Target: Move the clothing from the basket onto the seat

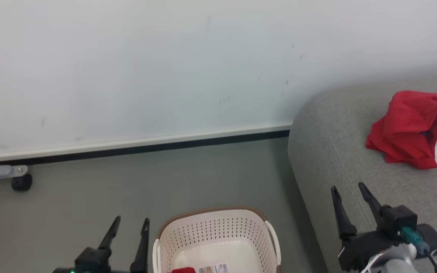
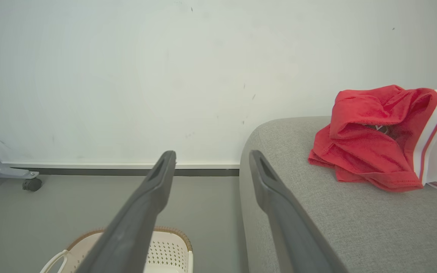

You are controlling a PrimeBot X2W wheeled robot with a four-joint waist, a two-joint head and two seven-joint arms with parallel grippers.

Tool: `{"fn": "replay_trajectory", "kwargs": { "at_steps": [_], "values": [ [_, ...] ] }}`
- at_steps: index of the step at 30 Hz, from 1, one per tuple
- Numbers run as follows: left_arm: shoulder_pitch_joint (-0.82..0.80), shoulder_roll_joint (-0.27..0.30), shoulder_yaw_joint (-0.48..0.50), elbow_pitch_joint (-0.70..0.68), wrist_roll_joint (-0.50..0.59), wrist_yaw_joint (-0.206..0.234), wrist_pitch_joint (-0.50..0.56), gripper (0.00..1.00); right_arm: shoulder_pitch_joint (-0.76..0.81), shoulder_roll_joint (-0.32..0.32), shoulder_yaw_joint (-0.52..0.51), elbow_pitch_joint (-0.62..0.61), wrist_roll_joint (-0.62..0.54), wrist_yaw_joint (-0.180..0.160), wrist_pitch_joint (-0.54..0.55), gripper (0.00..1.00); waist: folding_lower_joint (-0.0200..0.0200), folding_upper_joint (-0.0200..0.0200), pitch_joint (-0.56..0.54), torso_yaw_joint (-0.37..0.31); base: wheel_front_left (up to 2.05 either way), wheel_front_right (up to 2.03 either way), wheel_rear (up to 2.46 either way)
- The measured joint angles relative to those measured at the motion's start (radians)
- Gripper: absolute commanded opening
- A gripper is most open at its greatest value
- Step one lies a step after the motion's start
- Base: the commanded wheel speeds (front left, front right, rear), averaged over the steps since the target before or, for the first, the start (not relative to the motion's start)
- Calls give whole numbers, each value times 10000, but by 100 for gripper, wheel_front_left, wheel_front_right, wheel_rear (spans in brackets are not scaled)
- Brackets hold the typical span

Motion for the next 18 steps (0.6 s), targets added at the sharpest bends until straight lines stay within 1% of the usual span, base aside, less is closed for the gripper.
{"fn": "replay_trajectory", "kwargs": {
  "at_steps": [5,10,18],
  "values": [
    [600,151,345,-261,-67,82,-8,100,820,-6,-12,-892,-148,-339,0,100,1,0,-419,4,0,0,0],
    [934,209,508,-514,-65,134,-8,100,1601,-123,-136,-1743,-228,-514,2,100,1,0,-580,-69,0,0,0],
    [1469,313,991,-961,-65,253,-8,100,2383,-176,-267,-2849,-370,-652,0,100,2,1,-584,-111,0,0,0]
  ]
}}
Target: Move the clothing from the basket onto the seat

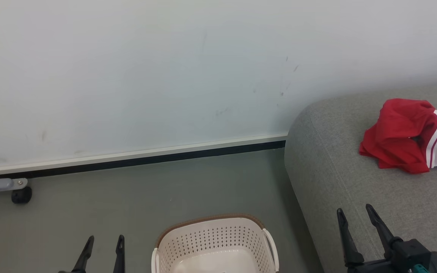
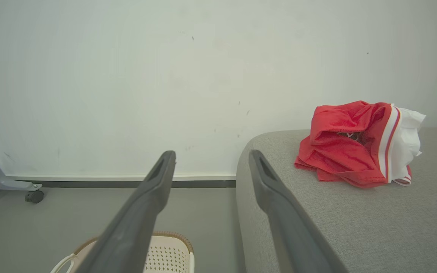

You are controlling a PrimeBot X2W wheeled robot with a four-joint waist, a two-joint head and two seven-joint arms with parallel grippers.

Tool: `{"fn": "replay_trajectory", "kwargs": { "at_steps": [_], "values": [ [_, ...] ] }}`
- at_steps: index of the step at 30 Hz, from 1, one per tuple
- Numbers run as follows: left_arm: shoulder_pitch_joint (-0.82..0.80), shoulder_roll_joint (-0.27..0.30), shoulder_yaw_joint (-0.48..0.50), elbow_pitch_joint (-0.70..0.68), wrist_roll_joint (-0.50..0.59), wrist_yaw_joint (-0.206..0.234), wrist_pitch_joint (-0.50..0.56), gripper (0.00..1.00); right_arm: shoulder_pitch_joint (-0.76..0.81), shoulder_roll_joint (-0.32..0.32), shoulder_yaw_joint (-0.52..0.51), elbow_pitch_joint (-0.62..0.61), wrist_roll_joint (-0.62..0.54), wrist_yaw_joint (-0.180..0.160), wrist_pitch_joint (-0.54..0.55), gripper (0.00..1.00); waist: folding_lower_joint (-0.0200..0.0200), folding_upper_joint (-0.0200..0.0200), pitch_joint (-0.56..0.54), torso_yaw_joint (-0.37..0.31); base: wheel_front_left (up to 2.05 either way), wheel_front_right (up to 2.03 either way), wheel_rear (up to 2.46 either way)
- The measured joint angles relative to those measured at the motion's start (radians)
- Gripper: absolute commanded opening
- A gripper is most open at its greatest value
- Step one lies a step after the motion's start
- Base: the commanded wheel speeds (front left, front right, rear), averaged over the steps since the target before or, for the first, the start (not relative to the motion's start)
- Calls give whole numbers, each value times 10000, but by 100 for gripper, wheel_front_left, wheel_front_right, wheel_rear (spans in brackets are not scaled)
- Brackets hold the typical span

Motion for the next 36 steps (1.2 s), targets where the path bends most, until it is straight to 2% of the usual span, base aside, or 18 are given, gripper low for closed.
{"fn": "replay_trajectory", "kwargs": {
  "at_steps": [9,36],
  "values": [
    [273,33,458,-378,52,90,0,100,389,15,-125,-821,-148,-98,0,100,0,0,68,-5,0,0,0],
    [411,-173,826,-673,280,100,-2,100,744,113,-167,-1338,-234,-142,0,100,0,0,155,-31,0,0,0]
  ]
}}
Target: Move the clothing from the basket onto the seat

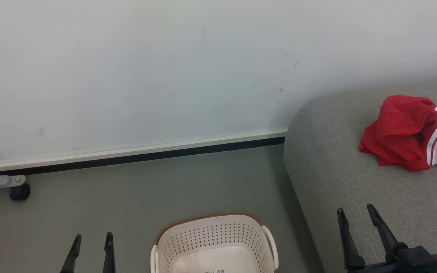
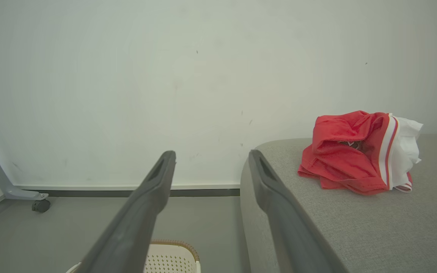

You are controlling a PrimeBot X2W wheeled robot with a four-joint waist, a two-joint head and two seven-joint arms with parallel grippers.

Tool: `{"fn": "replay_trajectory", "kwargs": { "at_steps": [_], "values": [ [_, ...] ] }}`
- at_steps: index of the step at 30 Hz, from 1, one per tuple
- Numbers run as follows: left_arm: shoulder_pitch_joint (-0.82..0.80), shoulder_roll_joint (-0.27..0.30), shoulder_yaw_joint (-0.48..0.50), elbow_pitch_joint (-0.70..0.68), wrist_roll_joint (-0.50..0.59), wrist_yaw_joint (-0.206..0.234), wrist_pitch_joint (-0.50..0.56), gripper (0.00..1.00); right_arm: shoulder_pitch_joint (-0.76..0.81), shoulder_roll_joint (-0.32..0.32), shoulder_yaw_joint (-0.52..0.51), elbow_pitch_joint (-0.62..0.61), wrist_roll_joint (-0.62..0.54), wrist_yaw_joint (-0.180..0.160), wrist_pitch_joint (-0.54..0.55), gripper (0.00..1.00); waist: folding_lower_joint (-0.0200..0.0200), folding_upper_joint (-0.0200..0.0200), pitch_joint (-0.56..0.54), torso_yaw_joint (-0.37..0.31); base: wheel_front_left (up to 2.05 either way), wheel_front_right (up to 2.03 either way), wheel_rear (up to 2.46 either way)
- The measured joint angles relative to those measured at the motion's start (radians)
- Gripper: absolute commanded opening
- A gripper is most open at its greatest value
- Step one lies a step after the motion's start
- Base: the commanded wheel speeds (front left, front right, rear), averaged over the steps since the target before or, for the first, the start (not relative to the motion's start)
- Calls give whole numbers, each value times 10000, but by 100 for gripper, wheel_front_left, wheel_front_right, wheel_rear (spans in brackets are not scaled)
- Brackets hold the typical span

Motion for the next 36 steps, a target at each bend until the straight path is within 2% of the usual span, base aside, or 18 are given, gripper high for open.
{"fn": "replay_trajectory", "kwargs": {
  "at_steps": [9,19,36],
  "values": [
    [95,-8,-161,-42,96,-12,0,100,0,-29,-102,-140,0,-29,0,100,0,0,298,-12,0,0,0],
    [-640,-268,-1064,403,550,-261,117,100,-174,-353,-598,-439,12,-31,-2,100,1,0,1135,-95,0,0,0],
    [-2745,-844,-2577,2748,1427,-700,1189,100,-2235,-951,-1300,-731,146,199,-29,100,2,2,3246,-475,0,0,0]
  ]
}}
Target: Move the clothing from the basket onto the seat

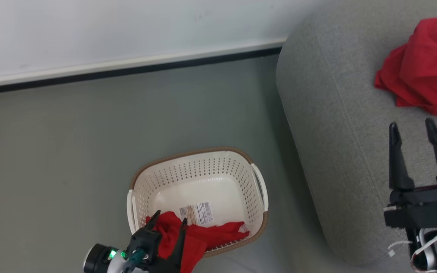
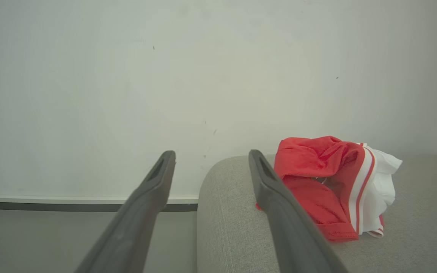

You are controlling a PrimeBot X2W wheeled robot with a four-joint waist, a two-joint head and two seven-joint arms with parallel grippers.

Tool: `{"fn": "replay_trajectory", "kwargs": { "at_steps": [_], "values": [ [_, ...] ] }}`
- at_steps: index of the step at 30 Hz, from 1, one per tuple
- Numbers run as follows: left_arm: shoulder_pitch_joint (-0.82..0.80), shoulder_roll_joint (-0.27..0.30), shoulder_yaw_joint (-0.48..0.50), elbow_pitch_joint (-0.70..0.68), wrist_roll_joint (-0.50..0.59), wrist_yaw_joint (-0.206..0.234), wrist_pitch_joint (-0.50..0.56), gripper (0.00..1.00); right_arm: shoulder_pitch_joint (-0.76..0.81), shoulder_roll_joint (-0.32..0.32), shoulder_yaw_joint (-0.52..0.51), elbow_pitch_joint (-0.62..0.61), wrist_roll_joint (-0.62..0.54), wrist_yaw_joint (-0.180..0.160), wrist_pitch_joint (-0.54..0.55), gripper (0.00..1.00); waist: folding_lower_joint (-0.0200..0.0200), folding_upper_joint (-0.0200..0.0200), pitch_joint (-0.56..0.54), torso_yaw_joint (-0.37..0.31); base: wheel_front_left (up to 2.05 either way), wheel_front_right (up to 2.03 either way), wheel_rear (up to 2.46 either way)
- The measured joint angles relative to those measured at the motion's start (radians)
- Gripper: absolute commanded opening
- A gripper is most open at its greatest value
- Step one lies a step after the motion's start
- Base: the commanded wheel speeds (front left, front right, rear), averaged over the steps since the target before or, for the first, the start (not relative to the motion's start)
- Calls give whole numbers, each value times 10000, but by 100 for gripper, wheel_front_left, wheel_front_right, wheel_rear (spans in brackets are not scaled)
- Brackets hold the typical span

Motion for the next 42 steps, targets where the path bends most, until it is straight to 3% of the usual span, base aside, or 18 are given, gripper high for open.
{"fn": "replay_trajectory", "kwargs": {
  "at_steps": [29,42],
  "values": [
    [-3173,-405,-855,2784,708,-454,940,100,-2941,-420,-640,-483,272,449,-2,100,0,1,3931,-260,0,0,0],
    [-4262,-439,-932,3768,917,-456,1220,100,-3556,-221,-301,-393,196,790,-2,100,-1,0,4873,-363,0,0,0]
  ]
}}
